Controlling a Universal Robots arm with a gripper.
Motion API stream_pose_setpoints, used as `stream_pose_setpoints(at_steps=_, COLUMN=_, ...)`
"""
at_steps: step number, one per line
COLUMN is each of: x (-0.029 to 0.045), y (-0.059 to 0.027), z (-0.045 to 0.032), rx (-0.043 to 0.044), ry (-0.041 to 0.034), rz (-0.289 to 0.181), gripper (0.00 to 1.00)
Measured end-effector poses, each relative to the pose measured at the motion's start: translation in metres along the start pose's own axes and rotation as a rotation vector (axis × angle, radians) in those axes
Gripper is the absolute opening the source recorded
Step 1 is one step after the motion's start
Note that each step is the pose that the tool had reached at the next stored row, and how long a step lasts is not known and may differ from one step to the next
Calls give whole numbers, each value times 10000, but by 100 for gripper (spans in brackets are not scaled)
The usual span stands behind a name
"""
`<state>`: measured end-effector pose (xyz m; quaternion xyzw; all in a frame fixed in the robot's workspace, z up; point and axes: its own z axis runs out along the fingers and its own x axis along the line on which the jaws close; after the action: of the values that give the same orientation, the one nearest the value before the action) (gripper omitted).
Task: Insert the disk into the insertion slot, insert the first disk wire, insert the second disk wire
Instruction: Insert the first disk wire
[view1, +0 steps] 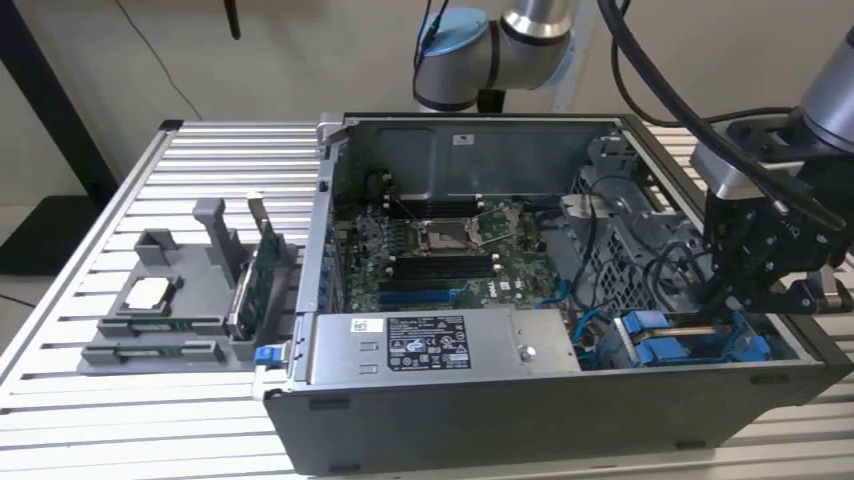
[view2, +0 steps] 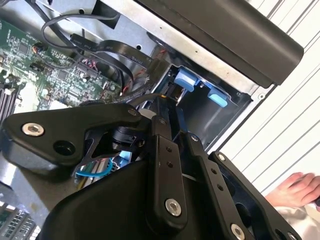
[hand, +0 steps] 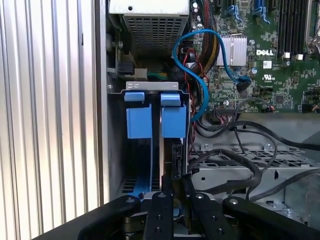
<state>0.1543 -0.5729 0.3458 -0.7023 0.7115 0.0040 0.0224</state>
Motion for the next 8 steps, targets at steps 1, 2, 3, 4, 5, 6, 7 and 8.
stream_pose_setpoints(at_steps=1, x=-2, y=-1, z=5, rx=0, ry=-13, rz=-1, gripper=19)
stream_pose_setpoints(at_steps=2, x=-3, y=-2, z=8, rx=0, ry=-22, rz=0, gripper=19)
stream_pose_setpoints(at_steps=3, x=-5, y=-3, z=12, rx=0, ry=-33, rz=0, gripper=19)
stream_pose_setpoints(at_steps=4, x=-8, y=-6, z=16, rx=-1, ry=-45, rz=-1, gripper=19)
stream_pose_setpoints(at_steps=5, x=-11, y=-7, z=19, rx=-1, ry=-55, rz=-1, gripper=19)
stream_pose_setpoints(at_steps=6, x=-16, y=-8, z=21, rx=-1, ry=-65, rz=-1, gripper=19)
stream_pose_setpoints(at_steps=7, x=-21, y=-10, z=22, rx=-1, ry=-73, rz=-1, gripper=19)
stream_pose_setpoints(at_steps=8, x=-25, y=-12, z=25, rx=-1, ry=-82, rz=-2, gripper=19)
